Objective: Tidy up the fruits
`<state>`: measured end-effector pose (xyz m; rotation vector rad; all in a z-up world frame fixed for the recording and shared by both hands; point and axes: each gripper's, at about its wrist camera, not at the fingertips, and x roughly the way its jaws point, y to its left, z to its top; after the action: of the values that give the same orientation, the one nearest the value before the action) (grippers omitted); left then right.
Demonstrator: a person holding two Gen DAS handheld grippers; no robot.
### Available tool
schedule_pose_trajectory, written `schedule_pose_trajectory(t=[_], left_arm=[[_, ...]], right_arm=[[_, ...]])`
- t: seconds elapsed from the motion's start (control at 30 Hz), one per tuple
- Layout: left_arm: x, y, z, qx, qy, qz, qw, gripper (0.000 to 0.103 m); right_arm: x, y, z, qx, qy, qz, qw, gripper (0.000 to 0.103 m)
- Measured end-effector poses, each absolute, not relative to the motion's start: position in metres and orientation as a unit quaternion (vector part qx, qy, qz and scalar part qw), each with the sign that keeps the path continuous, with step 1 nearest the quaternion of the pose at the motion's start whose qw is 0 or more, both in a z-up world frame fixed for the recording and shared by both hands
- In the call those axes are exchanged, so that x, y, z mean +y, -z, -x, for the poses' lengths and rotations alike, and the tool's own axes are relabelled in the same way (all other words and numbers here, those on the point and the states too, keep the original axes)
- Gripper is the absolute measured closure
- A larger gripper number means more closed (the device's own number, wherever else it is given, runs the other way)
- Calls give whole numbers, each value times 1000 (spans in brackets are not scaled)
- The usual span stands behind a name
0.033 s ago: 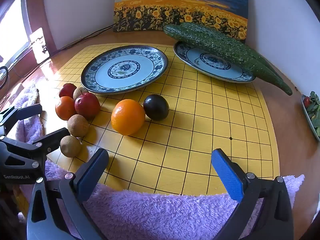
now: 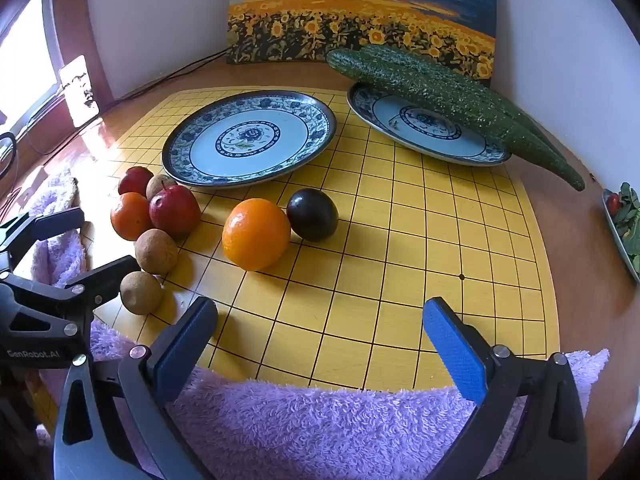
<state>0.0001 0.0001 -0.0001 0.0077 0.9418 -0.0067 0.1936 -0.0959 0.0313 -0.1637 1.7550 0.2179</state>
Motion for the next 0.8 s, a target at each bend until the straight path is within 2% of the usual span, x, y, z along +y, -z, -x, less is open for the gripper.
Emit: schedule_pose_trajectory(t=[0.8], left_arm=[[4,-1,-1,451,3,-5,893,0]], right_arm=[[-96,-32,-194,766,-95,71,632,0]])
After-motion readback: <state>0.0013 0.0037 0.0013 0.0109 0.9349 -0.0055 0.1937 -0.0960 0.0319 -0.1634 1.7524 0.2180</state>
